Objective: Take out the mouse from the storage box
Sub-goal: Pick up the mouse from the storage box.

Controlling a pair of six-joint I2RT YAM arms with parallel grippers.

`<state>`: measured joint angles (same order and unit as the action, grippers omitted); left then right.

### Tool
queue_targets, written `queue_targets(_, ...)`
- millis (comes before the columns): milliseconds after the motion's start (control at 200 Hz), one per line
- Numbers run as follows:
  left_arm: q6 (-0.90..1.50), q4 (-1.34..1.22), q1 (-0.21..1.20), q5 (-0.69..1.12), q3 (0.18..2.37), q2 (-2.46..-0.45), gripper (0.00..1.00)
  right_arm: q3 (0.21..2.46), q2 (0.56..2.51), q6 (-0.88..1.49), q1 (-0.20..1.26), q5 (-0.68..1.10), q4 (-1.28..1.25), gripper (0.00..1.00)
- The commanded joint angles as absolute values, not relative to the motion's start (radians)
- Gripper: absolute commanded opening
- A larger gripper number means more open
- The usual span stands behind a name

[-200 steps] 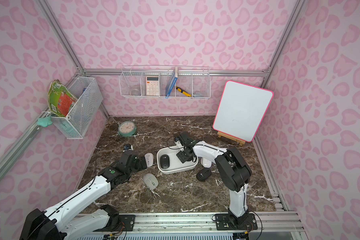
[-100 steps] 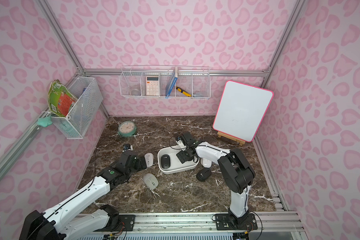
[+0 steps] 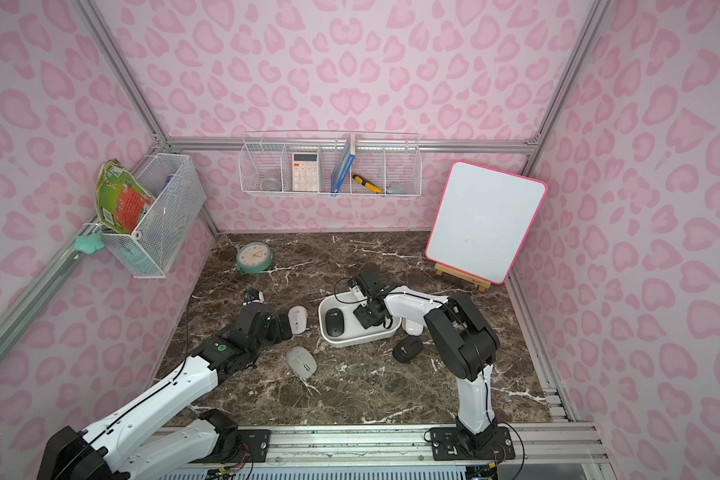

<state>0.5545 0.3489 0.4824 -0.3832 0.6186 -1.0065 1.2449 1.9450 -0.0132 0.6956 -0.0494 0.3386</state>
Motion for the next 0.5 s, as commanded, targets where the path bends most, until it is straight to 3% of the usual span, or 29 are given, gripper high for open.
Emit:
queue_targets(0, 0.565, 0.352, 0.481, -0.396, 0.624, -1.014, 0.99, 1.247, 1.943, 0.008, 0.706, -0.046, 0.355, 0.6)
queue_targets(185, 0.566, 0.352, 0.482, -0.399, 0.626, -1.021, 0.99, 1.235, 1.912, 0.019, 0.707, -0.021, 0.351, 0.45)
queue_targets(495, 0.566, 0.352, 0.481, -0.399, 0.629, -1.017, 0.99, 1.238, 1.826, 0.052, 0.719, -0.023, 0.353, 0.44)
